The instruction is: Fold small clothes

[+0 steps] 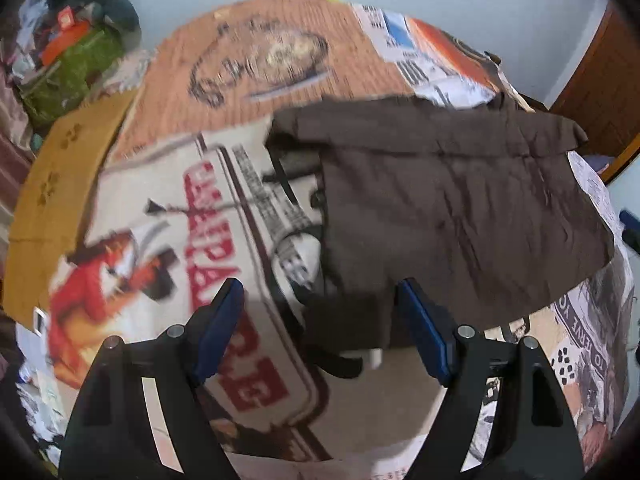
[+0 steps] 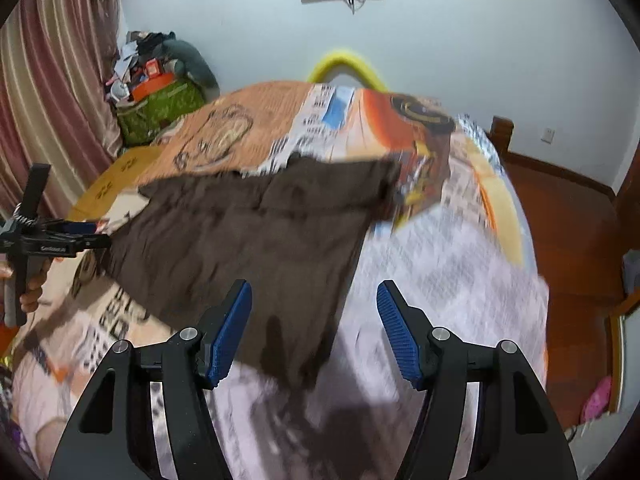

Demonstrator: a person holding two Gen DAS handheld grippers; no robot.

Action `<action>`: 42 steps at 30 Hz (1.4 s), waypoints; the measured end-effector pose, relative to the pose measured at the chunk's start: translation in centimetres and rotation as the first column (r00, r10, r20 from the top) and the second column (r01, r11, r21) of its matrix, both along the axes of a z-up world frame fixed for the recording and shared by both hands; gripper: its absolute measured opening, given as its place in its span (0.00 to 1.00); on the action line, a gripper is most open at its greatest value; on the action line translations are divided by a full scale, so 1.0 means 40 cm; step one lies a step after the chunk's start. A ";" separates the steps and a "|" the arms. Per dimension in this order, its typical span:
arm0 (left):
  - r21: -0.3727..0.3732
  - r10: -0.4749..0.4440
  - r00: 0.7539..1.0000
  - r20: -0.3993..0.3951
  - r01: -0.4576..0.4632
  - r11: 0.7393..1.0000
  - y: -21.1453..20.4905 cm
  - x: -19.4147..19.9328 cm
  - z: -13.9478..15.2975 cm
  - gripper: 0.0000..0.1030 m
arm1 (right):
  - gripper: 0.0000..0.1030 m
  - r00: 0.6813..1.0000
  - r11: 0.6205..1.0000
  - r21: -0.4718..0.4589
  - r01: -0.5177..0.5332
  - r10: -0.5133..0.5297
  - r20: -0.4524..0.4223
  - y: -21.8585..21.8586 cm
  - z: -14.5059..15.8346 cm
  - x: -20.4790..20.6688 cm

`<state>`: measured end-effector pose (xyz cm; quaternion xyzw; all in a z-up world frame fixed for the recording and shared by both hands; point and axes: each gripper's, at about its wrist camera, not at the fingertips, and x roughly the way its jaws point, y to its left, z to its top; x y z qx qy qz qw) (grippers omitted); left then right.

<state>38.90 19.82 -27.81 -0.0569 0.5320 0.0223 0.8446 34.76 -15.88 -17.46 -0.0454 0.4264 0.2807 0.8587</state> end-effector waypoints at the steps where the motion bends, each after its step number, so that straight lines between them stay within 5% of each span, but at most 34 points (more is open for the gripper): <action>1: -0.016 0.001 1.000 -0.002 -0.001 1.000 -0.003 0.001 -0.008 0.73 | 0.59 1.000 1.000 0.001 -0.001 0.001 -0.009 -0.001 -0.007 -0.009; 4: -0.038 0.005 1.000 0.006 -0.005 0.999 -0.013 0.017 -0.017 0.59 | 0.59 0.999 1.000 0.022 0.003 -0.002 -0.050 -0.008 -0.033 -0.043; 6: -0.063 -0.009 1.000 0.022 0.011 0.998 -0.023 0.026 -0.015 0.40 | 0.59 0.998 1.000 0.029 0.007 -0.005 -0.070 -0.012 -0.047 -0.059; 7: -0.096 -0.031 0.999 0.021 0.032 0.995 -0.033 0.033 -0.016 0.21 | 0.59 0.997 0.999 0.032 0.012 -0.009 -0.080 -0.014 -0.053 -0.064; 10: -0.086 -0.034 0.999 0.020 0.035 0.996 -0.060 0.028 -0.017 0.14 | 0.59 0.994 0.999 0.045 0.027 -0.022 -0.103 -0.025 -0.063 -0.073; 20: -0.097 -0.066 0.997 -0.039 0.062 0.993 -0.143 -0.118 0.008 0.09 | 0.59 0.996 0.996 0.084 0.042 -0.035 -0.083 -0.051 -0.029 -0.118; 28: -0.222 -0.168 0.984 -0.060 0.150 0.963 -0.334 -0.199 0.032 0.09 | 0.59 0.998 0.994 0.110 0.024 -0.017 -0.068 -0.061 -0.018 -0.155; 35: -0.126 -0.256 0.966 -0.039 0.250 0.960 -0.484 -0.217 0.071 0.11 | 0.59 0.999 0.995 0.099 0.028 -0.026 -0.030 -0.090 0.011 -0.178; 42: -0.142 -0.223 0.975 0.020 0.224 0.964 -0.384 -0.242 0.160 0.29 | 0.59 0.997 0.994 0.086 0.064 -0.061 -0.039 -0.124 0.006 -0.166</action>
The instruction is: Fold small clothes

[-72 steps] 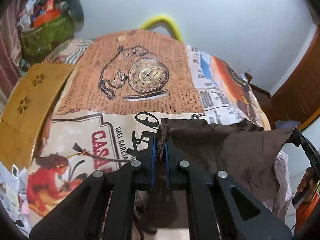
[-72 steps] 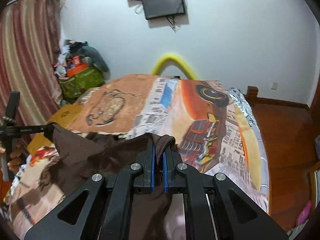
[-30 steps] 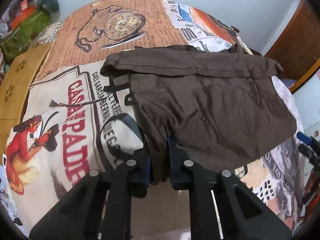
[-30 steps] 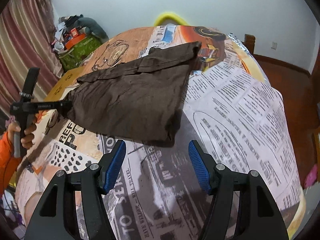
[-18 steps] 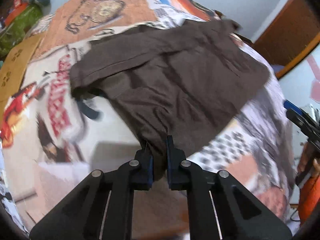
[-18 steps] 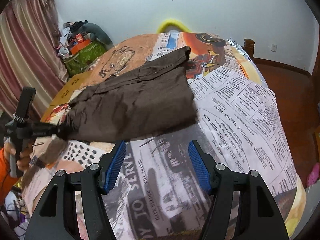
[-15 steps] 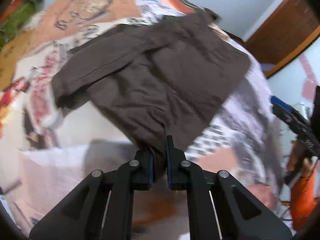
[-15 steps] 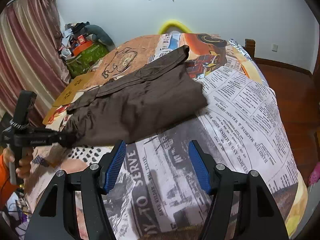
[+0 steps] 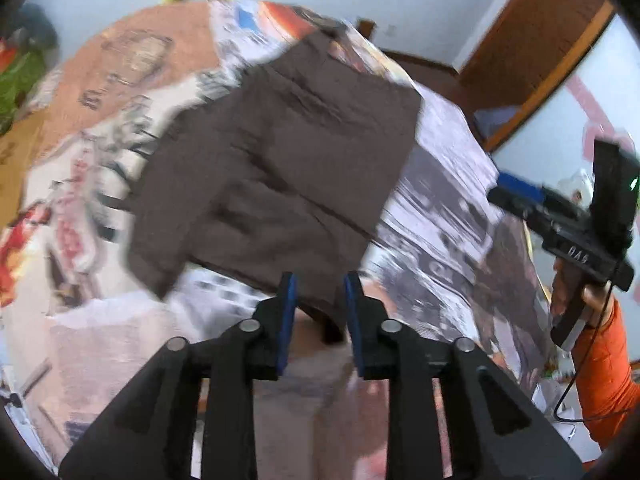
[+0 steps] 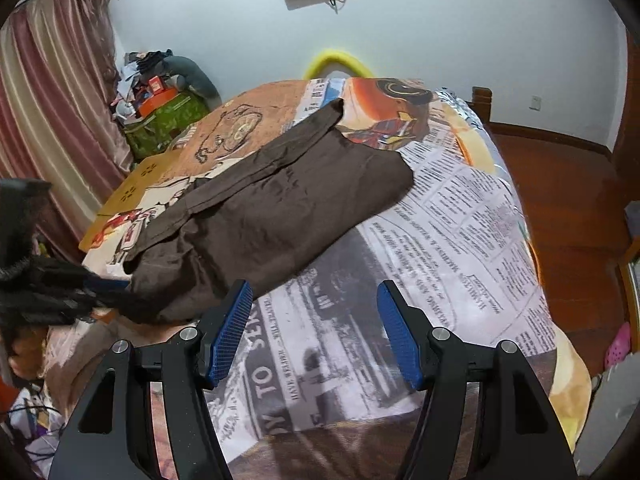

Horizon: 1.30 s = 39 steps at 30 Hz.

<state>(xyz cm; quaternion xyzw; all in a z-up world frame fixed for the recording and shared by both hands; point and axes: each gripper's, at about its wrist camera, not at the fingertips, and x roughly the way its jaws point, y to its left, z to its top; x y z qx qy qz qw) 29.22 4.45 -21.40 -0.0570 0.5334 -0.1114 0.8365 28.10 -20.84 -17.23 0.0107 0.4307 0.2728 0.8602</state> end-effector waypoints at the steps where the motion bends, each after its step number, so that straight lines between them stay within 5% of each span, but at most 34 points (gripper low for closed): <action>1: 0.010 0.026 0.999 0.024 -0.026 1.000 0.035 0.002 0.018 0.34 | 0.59 1.000 1.000 -0.003 0.004 -0.004 -0.002 0.000 -0.003 0.003; 6: 0.056 0.148 0.984 0.100 -0.155 0.986 0.185 0.039 0.058 0.52 | 0.59 1.000 1.000 -0.012 0.011 -0.011 -0.017 0.014 -0.024 0.031; 10: 0.047 0.199 0.978 0.060 -0.202 0.978 0.291 0.127 0.002 0.54 | 0.59 0.999 1.000 -0.026 0.002 -0.003 -0.034 0.042 -0.045 0.070; 16: -0.058 0.175 0.984 -0.039 -0.177 0.982 0.334 0.278 -0.133 0.55 | 0.59 0.998 0.999 -0.033 0.010 -0.012 -0.064 0.076 -0.083 0.138; 21: -0.101 0.079 0.997 -0.010 -0.080 0.992 0.293 0.354 -0.167 0.55 | 0.59 0.998 0.998 -0.060 0.024 -0.028 -0.062 0.089 -0.103 0.183; 24: -0.055 0.022 1.000 0.019 -0.021 0.998 0.251 0.392 -0.172 0.55 | 0.59 0.998 0.997 -0.081 0.017 -0.022 -0.057 0.104 -0.106 0.207; 30: 0.025 0.011 0.998 0.056 -0.012 1.000 0.230 0.378 -0.166 0.08 | 0.59 1.000 0.995 -0.103 -0.012 0.009 -0.029 0.138 -0.121 0.240; 39: 0.059 0.124 0.991 -0.044 -0.122 0.991 0.285 0.221 -0.184 0.03 | 0.59 0.999 0.996 -0.080 -0.039 0.036 -0.035 0.180 -0.097 0.278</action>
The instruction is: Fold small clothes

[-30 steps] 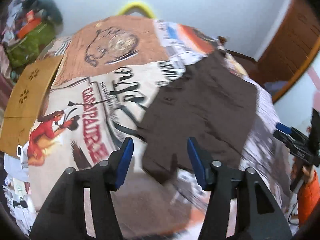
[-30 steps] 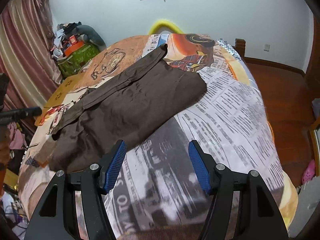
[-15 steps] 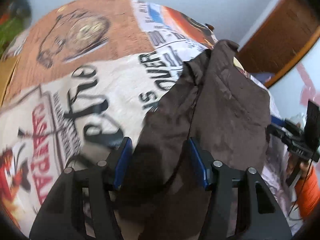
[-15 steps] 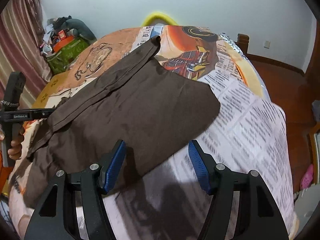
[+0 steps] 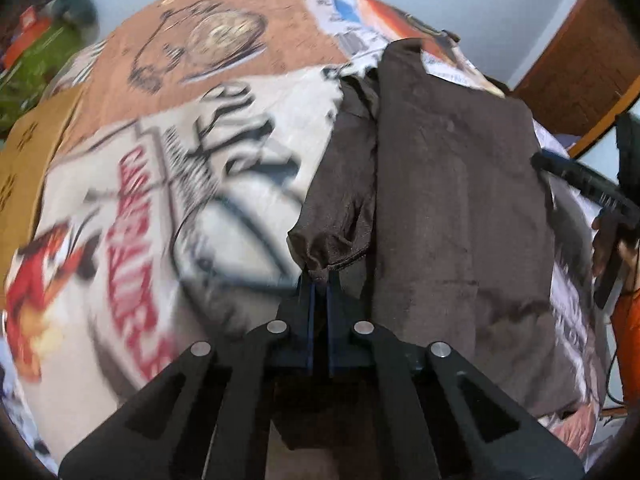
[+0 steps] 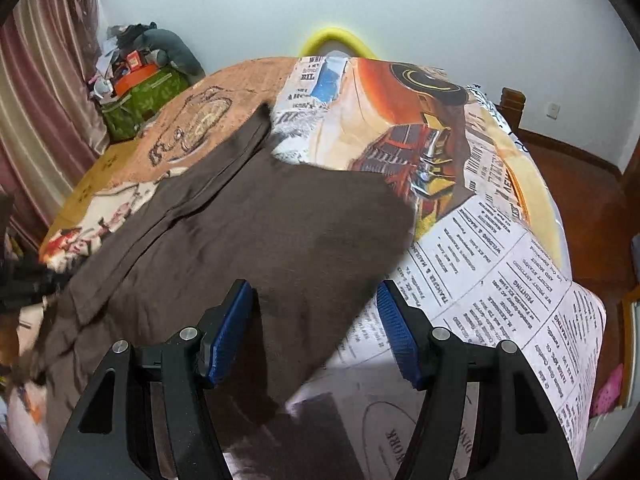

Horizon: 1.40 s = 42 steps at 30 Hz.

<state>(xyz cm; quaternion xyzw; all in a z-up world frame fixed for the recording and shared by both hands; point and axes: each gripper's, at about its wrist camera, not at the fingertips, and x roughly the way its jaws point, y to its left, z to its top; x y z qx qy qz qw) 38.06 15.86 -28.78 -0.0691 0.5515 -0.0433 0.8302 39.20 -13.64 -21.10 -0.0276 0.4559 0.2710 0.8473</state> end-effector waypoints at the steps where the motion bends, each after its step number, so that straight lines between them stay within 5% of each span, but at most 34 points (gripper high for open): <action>1: -0.012 0.014 1.000 -0.009 -0.014 1.000 0.002 -0.027 0.001 0.03 | 0.59 1.000 1.000 0.010 0.000 0.000 -0.004 -0.002 0.006 -0.005; 6: -0.141 0.072 0.994 -0.079 -0.082 0.987 -0.005 -0.103 -0.002 0.03 | 0.59 0.999 0.999 0.022 -0.029 0.030 -0.025 -0.008 0.025 -0.066; 12: -0.097 0.031 0.997 -0.072 -0.038 0.995 -0.090 -0.160 0.019 0.03 | 0.59 0.992 0.993 -0.019 -0.119 0.118 -0.049 0.007 0.041 -0.169; 19: 0.035 0.108 0.994 -0.015 -0.108 0.994 -0.067 -0.200 0.061 0.06 | 0.59 0.984 0.987 -0.031 -0.159 0.156 -0.086 -0.003 0.034 -0.259; 24: 0.025 0.113 0.992 0.063 -0.115 0.993 -0.061 -0.190 0.126 0.36 | 0.59 0.979 0.974 -0.102 -0.201 0.196 -0.057 0.022 0.003 -0.302; 28: 0.132 0.037 0.996 0.078 -0.047 0.990 -0.133 -0.133 0.132 0.77 | 0.59 0.968 0.959 -0.139 -0.245 0.236 -0.081 0.049 -0.033 -0.311; 34: 0.148 -0.059 0.998 0.020 0.055 0.987 -0.230 -0.011 0.078 0.78 | 0.60 0.965 0.960 -0.116 -0.256 0.246 -0.094 0.040 -0.040 -0.295; 42: 0.255 -0.030 0.998 -0.052 0.042 0.966 -0.235 0.066 -0.003 0.79 | 0.61 0.960 0.956 -0.110 -0.273 0.264 -0.091 0.042 -0.051 -0.302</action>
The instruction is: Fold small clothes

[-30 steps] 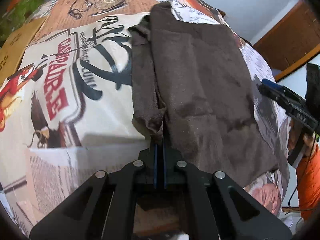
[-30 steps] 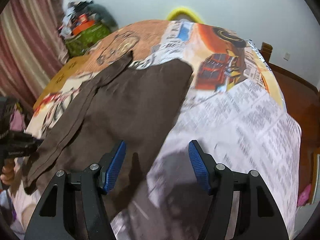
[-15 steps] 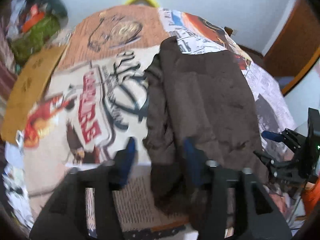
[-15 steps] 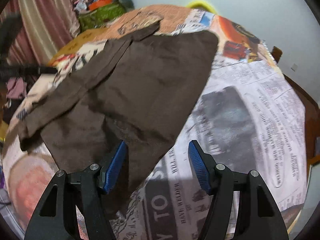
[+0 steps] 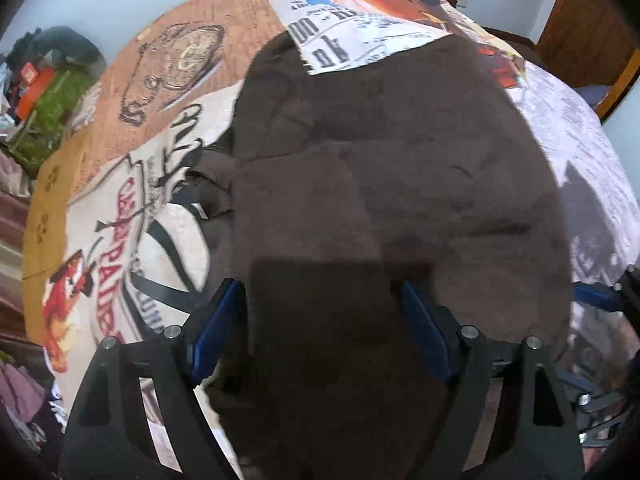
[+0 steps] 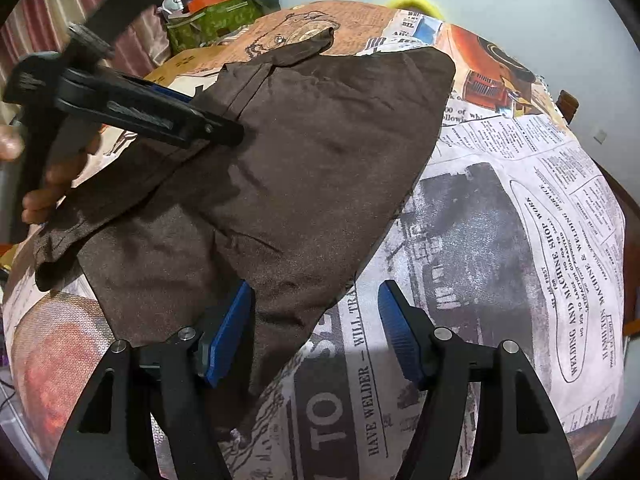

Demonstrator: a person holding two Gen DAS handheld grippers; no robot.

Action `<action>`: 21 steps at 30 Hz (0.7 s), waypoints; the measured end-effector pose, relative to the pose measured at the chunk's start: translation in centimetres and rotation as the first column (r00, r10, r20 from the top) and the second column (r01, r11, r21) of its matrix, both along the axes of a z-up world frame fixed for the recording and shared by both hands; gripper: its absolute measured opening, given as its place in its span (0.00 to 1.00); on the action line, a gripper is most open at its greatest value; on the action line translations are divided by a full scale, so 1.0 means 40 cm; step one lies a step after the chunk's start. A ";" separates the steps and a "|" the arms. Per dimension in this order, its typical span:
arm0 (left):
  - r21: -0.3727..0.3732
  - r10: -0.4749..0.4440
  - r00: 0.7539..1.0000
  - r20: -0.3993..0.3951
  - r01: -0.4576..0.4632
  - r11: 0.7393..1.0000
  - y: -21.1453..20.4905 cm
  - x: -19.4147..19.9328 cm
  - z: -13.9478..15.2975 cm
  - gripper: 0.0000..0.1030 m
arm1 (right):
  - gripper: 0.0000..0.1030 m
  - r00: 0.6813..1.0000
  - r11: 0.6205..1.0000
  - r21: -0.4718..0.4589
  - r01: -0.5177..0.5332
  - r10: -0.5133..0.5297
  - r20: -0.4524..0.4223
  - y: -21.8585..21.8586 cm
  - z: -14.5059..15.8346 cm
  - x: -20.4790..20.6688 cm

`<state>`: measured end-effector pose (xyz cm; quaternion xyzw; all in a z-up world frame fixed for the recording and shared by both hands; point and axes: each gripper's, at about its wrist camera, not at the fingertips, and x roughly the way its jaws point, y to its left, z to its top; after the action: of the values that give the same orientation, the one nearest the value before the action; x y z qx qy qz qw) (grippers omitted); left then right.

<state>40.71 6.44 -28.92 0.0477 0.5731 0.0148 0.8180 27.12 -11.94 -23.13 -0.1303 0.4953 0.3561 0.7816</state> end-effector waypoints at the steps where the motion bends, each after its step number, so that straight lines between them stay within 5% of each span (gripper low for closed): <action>1: 0.004 0.009 1.000 0.010 -0.009 1.000 0.018 -0.008 0.006 0.79 | 0.61 1.000 1.000 0.002 0.000 0.000 -0.001 -0.001 0.000 0.000; 12: 0.081 0.209 0.976 0.056 -0.213 0.974 0.297 -0.095 0.064 0.79 | 0.61 1.000 1.000 0.009 -0.006 0.006 0.001 -0.004 0.000 0.000; 21: -0.042 0.214 0.971 0.110 -0.211 0.977 0.306 -0.102 0.146 0.79 | 0.61 1.000 1.000 -0.001 -0.002 0.002 0.006 -0.001 0.000 -0.003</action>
<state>36.63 18.66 -23.06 -0.0272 0.5274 0.0963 0.8437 27.01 -11.97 -23.13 -0.1321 0.4930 0.3562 0.7827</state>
